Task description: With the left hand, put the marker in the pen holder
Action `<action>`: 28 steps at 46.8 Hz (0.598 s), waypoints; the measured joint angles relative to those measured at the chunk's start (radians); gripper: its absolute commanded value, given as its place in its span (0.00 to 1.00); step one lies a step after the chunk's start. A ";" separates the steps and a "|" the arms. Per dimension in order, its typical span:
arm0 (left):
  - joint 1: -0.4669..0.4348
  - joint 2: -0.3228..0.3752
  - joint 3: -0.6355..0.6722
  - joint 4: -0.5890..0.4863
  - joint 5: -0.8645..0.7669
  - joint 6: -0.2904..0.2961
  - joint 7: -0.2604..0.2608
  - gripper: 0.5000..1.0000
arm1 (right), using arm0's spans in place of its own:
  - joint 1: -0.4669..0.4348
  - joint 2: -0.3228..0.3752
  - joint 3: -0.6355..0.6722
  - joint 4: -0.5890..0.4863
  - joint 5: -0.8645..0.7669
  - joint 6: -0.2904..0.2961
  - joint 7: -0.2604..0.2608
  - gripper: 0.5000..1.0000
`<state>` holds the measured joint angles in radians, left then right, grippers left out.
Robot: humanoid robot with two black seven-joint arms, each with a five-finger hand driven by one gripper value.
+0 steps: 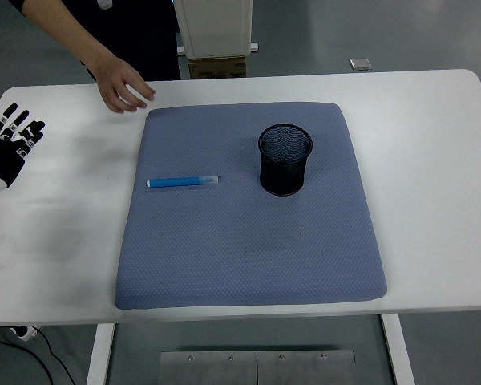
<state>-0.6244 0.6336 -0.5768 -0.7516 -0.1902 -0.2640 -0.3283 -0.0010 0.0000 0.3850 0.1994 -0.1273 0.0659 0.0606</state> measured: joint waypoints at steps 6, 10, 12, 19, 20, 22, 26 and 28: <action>0.000 0.000 0.000 -0.001 0.004 -0.001 0.000 1.00 | 0.000 0.000 0.000 0.000 0.000 0.000 0.000 1.00; -0.001 0.003 0.001 -0.001 0.008 0.002 0.001 1.00 | 0.000 0.000 0.000 0.000 0.000 0.000 0.000 1.00; -0.001 0.004 0.001 -0.001 0.010 0.000 0.001 1.00 | 0.000 0.000 0.000 0.000 0.000 0.000 0.000 1.00; 0.000 0.011 0.001 0.000 0.010 -0.004 0.002 1.00 | 0.000 0.000 0.000 0.000 0.000 0.000 0.000 1.00; 0.000 0.011 0.001 0.000 0.010 -0.004 0.002 1.00 | 0.000 0.000 0.000 0.000 0.000 0.000 0.000 1.00; 0.000 0.011 0.000 0.000 0.010 -0.005 0.002 1.00 | 0.000 0.000 0.000 0.000 0.000 0.000 0.000 1.00; 0.002 0.009 -0.001 0.000 0.010 -0.011 0.002 1.00 | 0.000 0.000 0.000 0.000 0.000 0.000 0.000 1.00; 0.002 0.007 -0.001 0.000 0.012 -0.015 0.002 1.00 | 0.000 0.000 0.000 0.000 0.000 0.000 0.000 1.00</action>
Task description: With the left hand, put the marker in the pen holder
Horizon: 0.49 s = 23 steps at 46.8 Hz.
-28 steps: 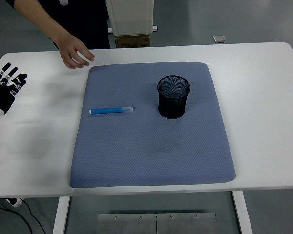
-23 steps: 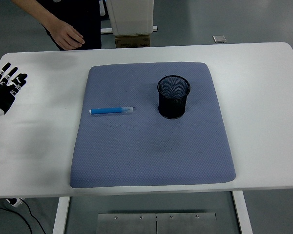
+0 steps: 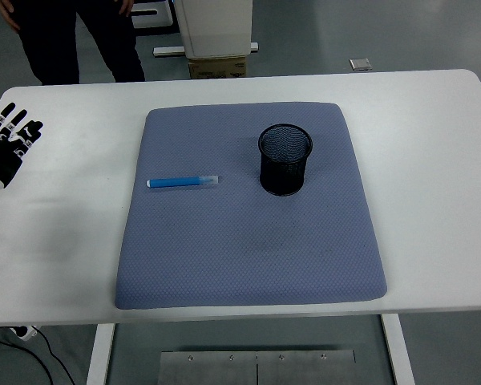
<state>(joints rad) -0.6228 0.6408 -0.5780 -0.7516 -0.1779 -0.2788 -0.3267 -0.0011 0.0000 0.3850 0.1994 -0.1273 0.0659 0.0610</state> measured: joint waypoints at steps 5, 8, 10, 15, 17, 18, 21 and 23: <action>0.004 -0.008 0.001 0.000 0.000 -0.051 0.000 1.00 | 0.000 0.000 0.000 0.000 0.000 0.000 0.000 1.00; 0.010 -0.010 0.001 0.000 -0.004 -0.066 0.000 1.00 | 0.001 0.000 0.000 0.000 0.000 0.000 0.000 1.00; 0.010 -0.011 0.001 0.000 -0.004 -0.070 0.000 1.00 | 0.000 0.000 0.000 0.000 0.000 0.000 0.000 1.00; 0.010 -0.018 -0.001 0.000 -0.005 -0.071 0.000 1.00 | 0.000 0.000 0.000 0.000 0.000 0.000 0.000 1.00; 0.010 -0.019 -0.001 0.000 -0.003 -0.071 0.000 1.00 | 0.000 0.000 0.000 0.000 0.000 0.000 0.000 1.00; 0.010 -0.019 -0.001 0.000 -0.002 -0.071 -0.001 1.00 | 0.000 0.000 0.000 0.000 0.000 0.000 0.000 1.00; 0.011 -0.019 -0.001 0.000 -0.001 -0.065 -0.001 1.00 | 0.000 0.000 0.000 0.000 0.000 0.000 0.000 1.00; 0.011 -0.019 -0.001 0.000 0.001 -0.062 -0.001 1.00 | 0.000 0.000 0.000 0.000 0.000 0.000 0.000 1.00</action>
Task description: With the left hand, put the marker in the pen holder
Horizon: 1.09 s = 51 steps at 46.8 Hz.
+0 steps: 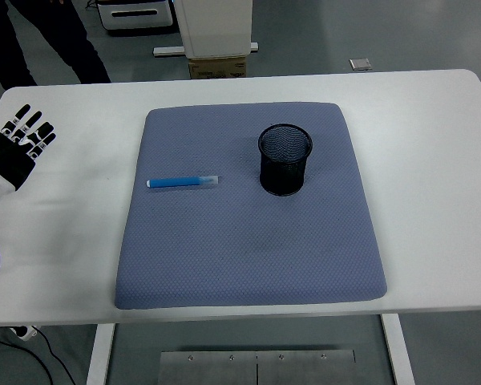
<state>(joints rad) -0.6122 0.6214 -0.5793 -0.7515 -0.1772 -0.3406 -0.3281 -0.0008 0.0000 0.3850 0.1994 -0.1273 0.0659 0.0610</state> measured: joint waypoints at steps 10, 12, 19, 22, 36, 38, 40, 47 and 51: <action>-0.033 0.013 0.001 0.000 0.003 0.021 0.000 1.00 | 0.001 0.000 0.000 0.000 0.000 0.000 0.000 1.00; -0.045 0.015 0.002 0.001 0.004 0.031 0.000 1.00 | 0.001 0.000 0.000 0.000 0.000 0.000 0.000 1.00; -0.074 0.019 0.004 0.009 0.048 0.062 0.001 1.00 | 0.000 0.000 0.000 0.000 0.000 0.000 0.000 1.00; -0.087 0.019 0.005 0.009 0.094 0.086 0.001 1.00 | 0.000 0.000 0.000 0.000 0.000 0.000 0.000 1.00; -0.216 -0.011 0.229 0.000 0.212 0.150 0.001 1.00 | 0.000 0.000 0.000 0.000 0.000 0.000 0.000 1.00; -0.249 -0.015 0.289 -0.002 0.213 0.152 0.002 1.00 | -0.001 0.000 0.000 0.000 0.000 0.000 0.000 1.00; -0.272 -0.015 0.332 -0.004 0.213 0.158 0.002 1.00 | -0.001 0.000 0.000 0.000 0.000 0.000 0.000 1.00; -0.404 -0.017 0.503 -0.043 0.232 0.164 -0.001 1.00 | 0.000 0.000 0.000 0.000 0.000 0.000 0.000 1.00; -0.475 -0.017 0.585 -0.063 0.285 0.165 0.000 1.00 | 0.000 0.000 0.000 0.000 0.000 0.000 0.000 1.00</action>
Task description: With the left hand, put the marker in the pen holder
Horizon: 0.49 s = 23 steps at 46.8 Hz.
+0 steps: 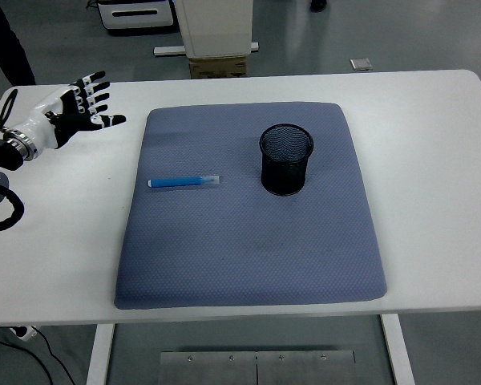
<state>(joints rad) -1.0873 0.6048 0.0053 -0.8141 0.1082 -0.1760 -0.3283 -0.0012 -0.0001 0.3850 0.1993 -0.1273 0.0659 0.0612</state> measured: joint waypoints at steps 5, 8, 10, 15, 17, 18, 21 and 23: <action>-0.071 0.000 0.088 -0.017 0.062 -0.001 0.000 1.00 | 0.001 0.000 0.000 0.000 0.000 0.000 0.000 1.00; -0.101 0.001 0.135 -0.021 0.101 -0.002 0.000 1.00 | 0.000 0.000 0.000 0.000 0.000 0.000 0.000 1.00; -0.114 0.001 0.176 -0.020 0.140 -0.002 -0.001 1.00 | 0.000 0.000 0.000 0.000 0.000 0.000 -0.001 1.00; -0.131 -0.011 0.239 -0.020 0.238 0.000 -0.002 1.00 | 0.000 0.000 0.000 0.000 0.000 0.000 -0.001 1.00; -0.144 -0.023 0.287 -0.020 0.254 0.003 -0.002 1.00 | 0.000 0.000 0.000 0.000 0.000 0.000 -0.001 1.00; -0.156 -0.026 0.314 -0.021 0.257 0.004 -0.003 1.00 | 0.000 0.000 0.000 0.000 0.000 0.000 -0.001 1.00; -0.195 -0.031 0.394 -0.020 0.259 0.007 -0.007 1.00 | 0.000 0.000 0.000 0.000 0.000 0.000 -0.001 1.00; -0.221 -0.039 0.432 -0.020 0.258 0.009 -0.024 1.00 | 0.000 0.000 0.000 0.000 0.000 0.000 0.000 1.00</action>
<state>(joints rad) -1.3079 0.5662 0.4374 -0.8345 0.3665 -0.1675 -0.3524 -0.0012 0.0000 0.3851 0.1995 -0.1273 0.0660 0.0609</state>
